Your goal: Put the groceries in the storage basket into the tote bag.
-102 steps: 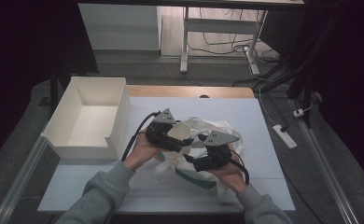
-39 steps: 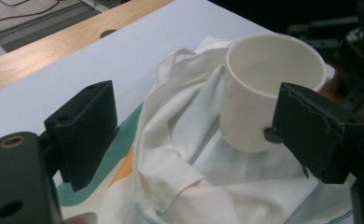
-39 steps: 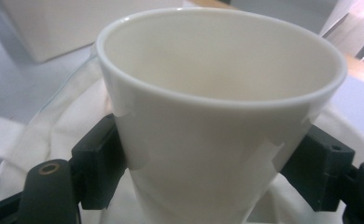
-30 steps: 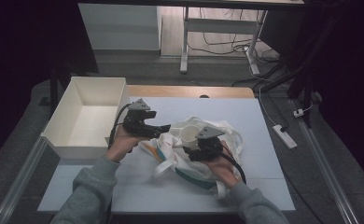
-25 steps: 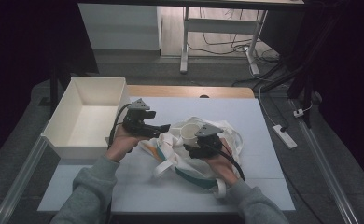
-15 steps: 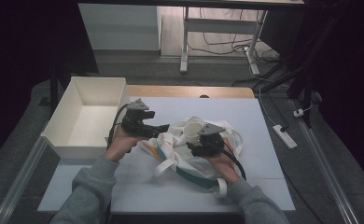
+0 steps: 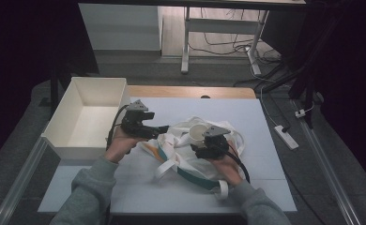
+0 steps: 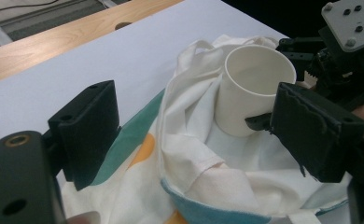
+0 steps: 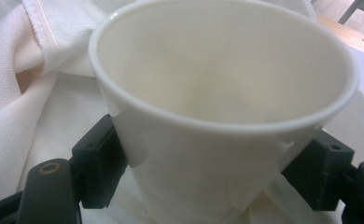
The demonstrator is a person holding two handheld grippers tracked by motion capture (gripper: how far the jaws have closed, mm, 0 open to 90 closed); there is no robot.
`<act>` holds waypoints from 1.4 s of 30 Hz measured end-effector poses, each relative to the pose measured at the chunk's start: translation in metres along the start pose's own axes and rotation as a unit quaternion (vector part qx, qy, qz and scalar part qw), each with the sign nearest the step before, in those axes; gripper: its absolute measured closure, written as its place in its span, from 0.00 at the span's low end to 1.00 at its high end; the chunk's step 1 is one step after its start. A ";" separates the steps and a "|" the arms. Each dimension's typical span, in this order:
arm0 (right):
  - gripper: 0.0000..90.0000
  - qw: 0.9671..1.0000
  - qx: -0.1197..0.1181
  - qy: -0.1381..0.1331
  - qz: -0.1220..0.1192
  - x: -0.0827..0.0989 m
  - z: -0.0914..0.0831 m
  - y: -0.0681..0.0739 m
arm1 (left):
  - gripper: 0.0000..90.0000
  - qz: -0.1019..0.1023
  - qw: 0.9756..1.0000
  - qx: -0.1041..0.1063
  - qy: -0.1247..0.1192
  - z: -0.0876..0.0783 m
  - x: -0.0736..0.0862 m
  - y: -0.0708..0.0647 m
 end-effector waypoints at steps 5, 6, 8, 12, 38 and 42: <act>0.24 1.000 0.013 0.015 -0.018 0.004 0.004 0.000 | 0.18 0.000 1.000 0.002 0.004 0.002 0.001 -0.001; 0.24 1.000 0.012 0.016 -0.018 0.004 0.004 0.000 | 0.18 0.001 1.000 0.002 0.005 0.003 0.001 -0.001; 0.24 1.000 0.010 0.015 -0.017 0.004 0.004 -0.001 | 0.18 0.002 1.000 0.003 0.006 0.003 0.001 -0.002; 0.22 1.000 -0.002 0.019 -0.022 0.004 0.002 0.000 | 0.18 0.002 1.000 0.005 0.004 0.003 0.001 -0.002; 0.13 0.999 -0.042 -0.017 -0.008 -0.004 -0.043 0.003 | 0.17 0.004 1.000 0.009 0.025 0.012 0.007 -0.002; 0.14 0.999 -0.042 -0.025 -0.005 -0.005 -0.052 0.001 | 0.17 0.004 1.000 0.009 0.027 0.012 0.008 -0.002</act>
Point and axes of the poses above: each handheld gripper's, and its own axes: z roughly forward along the jaws, x roughly out of its underside, y roughly to its left, the point moved 5 cm from there along z, roughly forward along the jaws, and after that the axes turned 11 degrees about z, right-handed, at the moved point
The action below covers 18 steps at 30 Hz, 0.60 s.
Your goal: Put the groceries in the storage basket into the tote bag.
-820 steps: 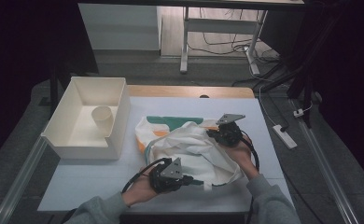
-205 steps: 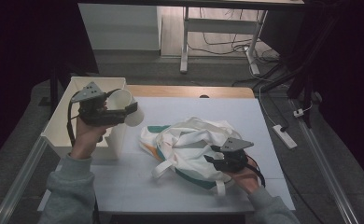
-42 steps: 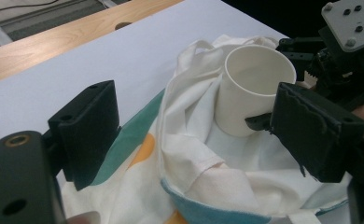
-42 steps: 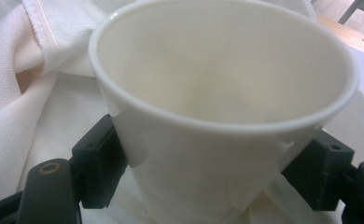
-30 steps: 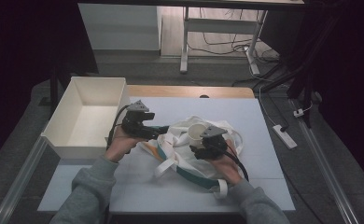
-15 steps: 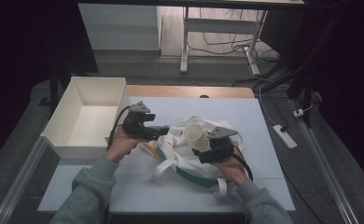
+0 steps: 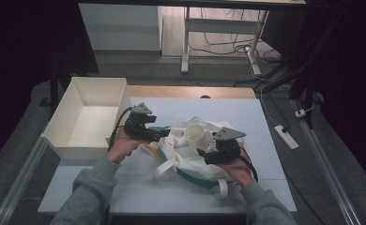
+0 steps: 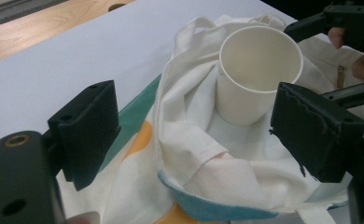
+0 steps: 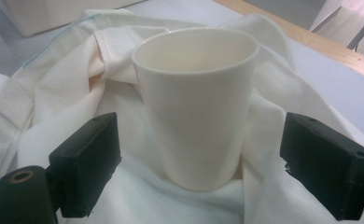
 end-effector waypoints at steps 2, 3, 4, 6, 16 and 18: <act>0.16 1.000 -0.002 -0.005 0.000 0.000 -0.004 -0.002 | 0.17 0.000 1.000 0.000 0.001 0.000 0.001 0.000; 0.17 1.000 -0.002 -0.007 -0.001 0.000 -0.007 -0.003 | 0.17 0.000 1.000 0.000 0.001 0.000 0.001 0.000; 0.19 1.000 -0.004 -0.007 0.000 0.000 -0.008 -0.004 | 0.17 0.000 1.000 0.000 0.001 0.000 0.001 -0.001; 0.20 1.000 -0.005 -0.010 -0.001 0.000 -0.014 -0.006 | 0.17 0.001 1.000 0.000 0.003 0.000 0.003 -0.002; 0.25 0.999 0.012 -0.023 0.020 0.007 -0.040 -0.023 | 0.18 0.001 1.000 0.007 0.002 -0.003 0.009 -0.015; 0.26 0.999 0.018 -0.027 0.025 0.008 -0.047 -0.027 | 0.18 -0.001 1.000 0.010 0.003 -0.003 0.011 -0.018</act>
Point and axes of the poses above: each handheld gripper's, and its own axes: z roughly forward along the jaws, x roughly out of its underside, y roughly to its left, the point moved 5 cm from there along z, roughly forward along the jaws, and after that the axes turned 11 degrees about z, right-handed, at the moved point
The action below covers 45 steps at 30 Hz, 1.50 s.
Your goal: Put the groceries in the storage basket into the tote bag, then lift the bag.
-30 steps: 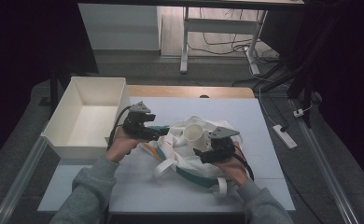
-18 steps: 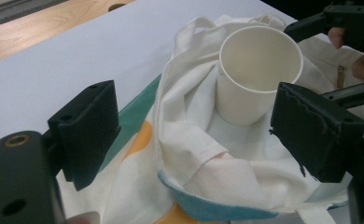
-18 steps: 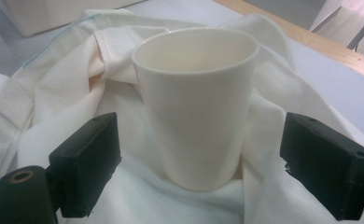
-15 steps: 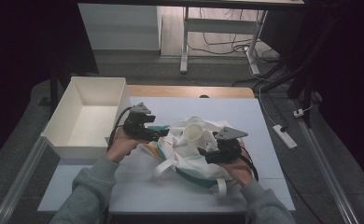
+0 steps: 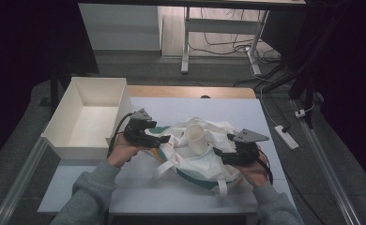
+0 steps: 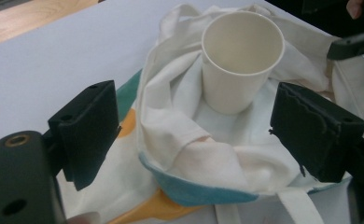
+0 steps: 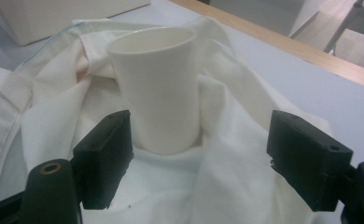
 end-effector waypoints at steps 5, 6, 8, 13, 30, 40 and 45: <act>0.28 1.000 0.007 -0.010 0.011 0.003 -0.013 -0.010 | 0.18 -0.009 1.000 0.000 0.002 -0.001 0.007 -0.003; 0.28 1.000 0.008 -0.010 0.015 0.004 -0.015 -0.011 | 0.18 -0.010 1.000 0.000 0.003 -0.002 0.008 -0.003; 0.29 1.000 0.009 -0.009 0.020 0.008 -0.018 -0.015 | 0.19 -0.015 1.000 0.001 0.004 -0.002 0.011 -0.004; 0.30 1.000 0.017 -0.004 0.022 0.014 -0.022 -0.021 | 0.19 -0.023 1.000 -0.003 0.006 -0.002 0.017 -0.004; 0.31 0.999 0.028 0.005 0.022 0.022 -0.030 -0.024 | 0.29 -0.030 0.998 -0.037 0.030 0.012 0.026 -0.002; 0.31 0.999 0.028 0.011 0.019 0.025 -0.027 -0.025 | 0.44 -0.050 0.995 -0.064 0.049 0.023 0.035 0.008; 0.31 0.999 0.027 0.016 0.016 0.027 -0.025 -0.024 | 0.62 -0.055 0.995 -0.068 0.055 0.027 0.037 0.012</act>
Point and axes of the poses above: each handheld gripper's, and its own axes: z roughly forward along the jaws, x roughly out of its underside, y roughly to its left, the point moved 5 cm from there along z, roughly forward along the jaws, and after that the axes turned 11 degrees about z, right-handed, at the moved point
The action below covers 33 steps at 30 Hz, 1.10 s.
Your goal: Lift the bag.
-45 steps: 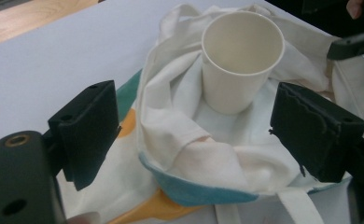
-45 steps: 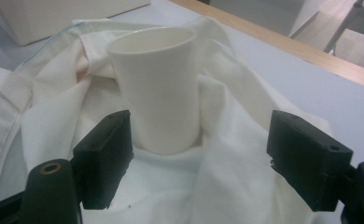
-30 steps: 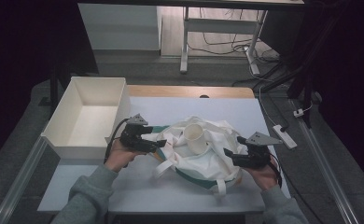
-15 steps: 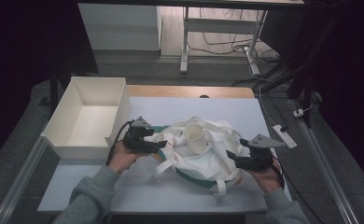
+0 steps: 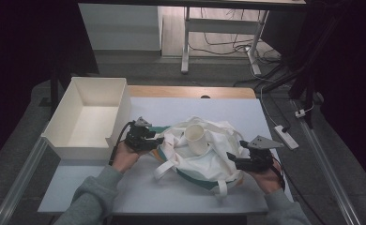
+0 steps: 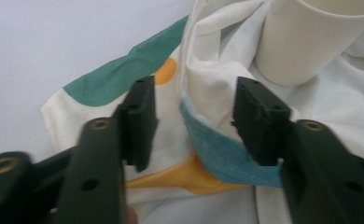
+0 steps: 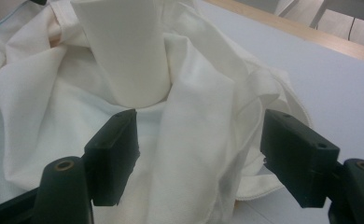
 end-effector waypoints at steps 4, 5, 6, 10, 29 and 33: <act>0.31 1.000 -0.001 -0.002 -0.001 0.000 0.000 0.001 | 0.66 -0.008 1.000 0.001 0.007 0.005 0.001 0.002; 0.31 1.000 0.000 -0.002 -0.002 0.000 0.000 0.001 | 0.66 -0.008 1.000 0.001 0.009 0.007 0.001 0.003; 0.31 1.000 0.001 -0.002 -0.002 0.000 0.000 0.001 | 0.67 -0.008 1.000 0.004 0.012 0.008 0.001 0.002; 0.32 1.000 0.011 0.002 -0.001 -0.001 -0.001 0.000 | 0.72 -0.007 0.999 0.020 0.024 0.013 0.003 0.001; 0.54 0.994 0.038 0.091 0.041 0.027 -0.015 0.001 | 0.90 0.003 0.999 0.031 0.032 0.011 0.006 0.000; 0.69 0.993 0.043 0.102 0.042 0.033 -0.011 0.000 | 0.90 0.002 0.999 0.033 0.031 0.011 0.007 0.000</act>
Point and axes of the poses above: each handheld gripper's, and its own axes: z roughly forward along the jaws, x roughly out of its underside, y roughly to its left, the point moved 5 cm from there along z, roughly forward along the jaws, and after that the axes turned 11 degrees about z, right-handed, at the moved point
